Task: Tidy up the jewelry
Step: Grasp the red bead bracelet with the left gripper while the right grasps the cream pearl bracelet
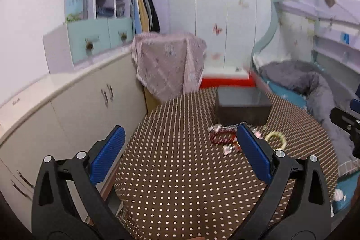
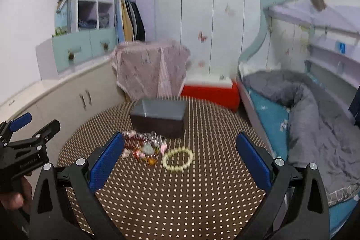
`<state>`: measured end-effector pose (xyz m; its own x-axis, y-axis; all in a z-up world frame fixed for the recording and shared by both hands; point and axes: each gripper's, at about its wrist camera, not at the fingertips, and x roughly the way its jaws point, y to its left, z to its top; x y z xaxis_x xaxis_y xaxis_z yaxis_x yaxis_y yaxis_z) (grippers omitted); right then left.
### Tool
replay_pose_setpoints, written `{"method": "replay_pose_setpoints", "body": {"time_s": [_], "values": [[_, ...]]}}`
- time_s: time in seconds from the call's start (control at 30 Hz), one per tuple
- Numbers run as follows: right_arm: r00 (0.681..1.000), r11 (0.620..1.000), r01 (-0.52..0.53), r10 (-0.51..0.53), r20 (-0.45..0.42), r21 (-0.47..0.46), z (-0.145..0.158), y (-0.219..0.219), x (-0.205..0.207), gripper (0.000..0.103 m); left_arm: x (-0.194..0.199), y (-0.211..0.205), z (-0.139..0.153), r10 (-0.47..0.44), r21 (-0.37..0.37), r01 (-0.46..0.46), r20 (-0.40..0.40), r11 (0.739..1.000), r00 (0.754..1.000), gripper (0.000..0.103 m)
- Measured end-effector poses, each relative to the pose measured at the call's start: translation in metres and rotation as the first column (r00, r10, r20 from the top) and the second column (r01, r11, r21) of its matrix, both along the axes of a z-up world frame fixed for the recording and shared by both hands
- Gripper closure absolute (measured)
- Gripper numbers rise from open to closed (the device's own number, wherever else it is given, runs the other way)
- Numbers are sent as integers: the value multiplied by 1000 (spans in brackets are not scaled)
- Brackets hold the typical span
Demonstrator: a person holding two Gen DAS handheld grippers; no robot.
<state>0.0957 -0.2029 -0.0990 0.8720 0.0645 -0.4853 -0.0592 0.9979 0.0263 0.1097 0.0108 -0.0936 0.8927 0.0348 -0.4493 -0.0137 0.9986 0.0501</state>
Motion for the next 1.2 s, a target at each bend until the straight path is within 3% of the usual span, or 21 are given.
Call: {"method": "replay_pose_setpoints", "body": {"time_s": [0.27, 0.57, 0.7, 0.73, 0.8, 0.87, 0.93, 1.0, 1.03, 1.1, 1.17, 1.2], "values": [[987, 1000, -17, 19, -160, 13, -47, -7, 40, 7, 74, -10, -43, -49, 32, 55, -177, 998, 983, 6], [964, 999, -31, 33, -263, 15, -68, -17, 77, 7, 149, -23, -84, -99, -9, 103, -375, 995, 922, 7], [955, 998, -67, 70, -288, 19, -73, -16, 86, 7, 164, -24, -99, -115, -28, 114, -443, 993, 889, 37], [953, 996, -83, 84, -293, 17, -74, -15, 89, 8, 165, -23, -100, -121, -38, 116, -451, 993, 885, 40], [946, 993, -121, 119, -302, 10, -75, -10, 95, 14, 164, -23, -100, -129, -41, 124, -440, 991, 889, 47], [935, 986, -167, 161, -317, 8, -78, -4, 103, 30, 163, -29, -98, -158, -39, 157, -435, 987, 886, 62], [916, 976, -218, 204, -346, -2, -84, 5, 113, 45, 162, -36, -97, -198, -45, 198, -435, 979, 878, 84], [894, 967, -253, 226, -386, -19, -93, 12, 120, 55, 161, -42, -97, -225, -62, 220, -436, 974, 872, 93], [879, 962, -272, 231, -417, -39, -101, 16, 123, 61, 160, -42, -97, -236, -70, 229, -435, 971, 869, 95], [878, 950, -303, 250, -409, -71, -105, 21, 119, 68, 161, -40, -98, -253, -104, 230, -434, 968, 865, 95], [873, 949, -311, 261, -411, -57, -102, 19, 114, 95, 160, -34, -97, -269, -139, 232, -427, 963, 863, 95], [874, 951, -304, 256, -412, -54, -102, 17, 112, 95, 157, -32, -96, -274, -143, 235, -421, 961, 865, 95]]}}
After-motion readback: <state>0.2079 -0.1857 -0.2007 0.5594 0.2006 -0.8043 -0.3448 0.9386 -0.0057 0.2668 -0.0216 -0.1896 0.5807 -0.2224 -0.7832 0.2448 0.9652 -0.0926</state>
